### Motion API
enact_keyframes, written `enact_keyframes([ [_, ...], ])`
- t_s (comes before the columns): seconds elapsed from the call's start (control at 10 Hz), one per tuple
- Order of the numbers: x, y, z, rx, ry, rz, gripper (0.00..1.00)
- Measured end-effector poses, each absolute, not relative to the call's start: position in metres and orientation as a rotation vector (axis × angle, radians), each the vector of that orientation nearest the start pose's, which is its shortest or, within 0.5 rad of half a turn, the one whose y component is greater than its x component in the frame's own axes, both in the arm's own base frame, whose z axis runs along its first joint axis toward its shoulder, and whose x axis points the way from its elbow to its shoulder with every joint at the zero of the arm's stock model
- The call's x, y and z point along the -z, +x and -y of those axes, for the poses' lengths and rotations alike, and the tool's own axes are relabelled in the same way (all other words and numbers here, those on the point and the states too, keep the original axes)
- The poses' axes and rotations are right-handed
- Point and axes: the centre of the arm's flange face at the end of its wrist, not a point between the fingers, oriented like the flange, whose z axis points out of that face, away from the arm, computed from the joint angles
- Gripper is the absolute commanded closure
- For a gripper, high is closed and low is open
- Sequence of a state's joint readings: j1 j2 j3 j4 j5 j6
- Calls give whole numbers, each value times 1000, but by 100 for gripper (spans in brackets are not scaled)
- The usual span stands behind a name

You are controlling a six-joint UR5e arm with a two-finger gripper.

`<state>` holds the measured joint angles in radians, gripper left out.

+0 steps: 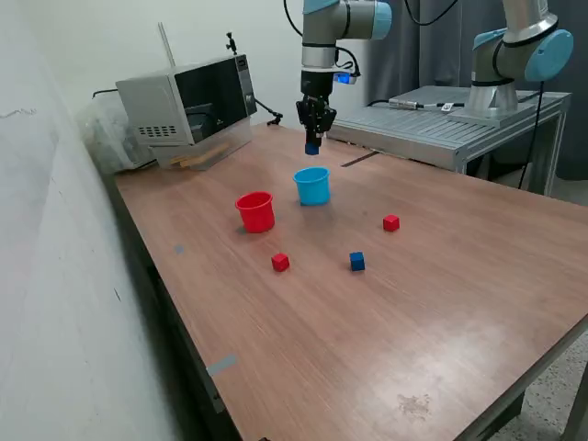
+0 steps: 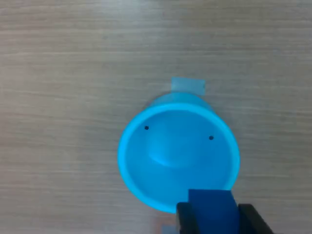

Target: Place red objects in the red bin, and blue objects in the blue bin.

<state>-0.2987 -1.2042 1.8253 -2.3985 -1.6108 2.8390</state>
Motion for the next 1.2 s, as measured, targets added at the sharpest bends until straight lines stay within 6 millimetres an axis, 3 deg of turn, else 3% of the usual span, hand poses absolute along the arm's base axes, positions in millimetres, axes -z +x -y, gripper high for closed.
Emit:
enact_keyframes([
  [0.5,-256,-600,-62,-337,-2228,-2272,0],
  [0.8,-285,-594,-59,-406,-2235,-2287,0],
  [1.0,-332,-575,-29,-446,-2284,-2258,0],
  [1.2,-386,-538,32,-421,-2381,-2173,0],
])
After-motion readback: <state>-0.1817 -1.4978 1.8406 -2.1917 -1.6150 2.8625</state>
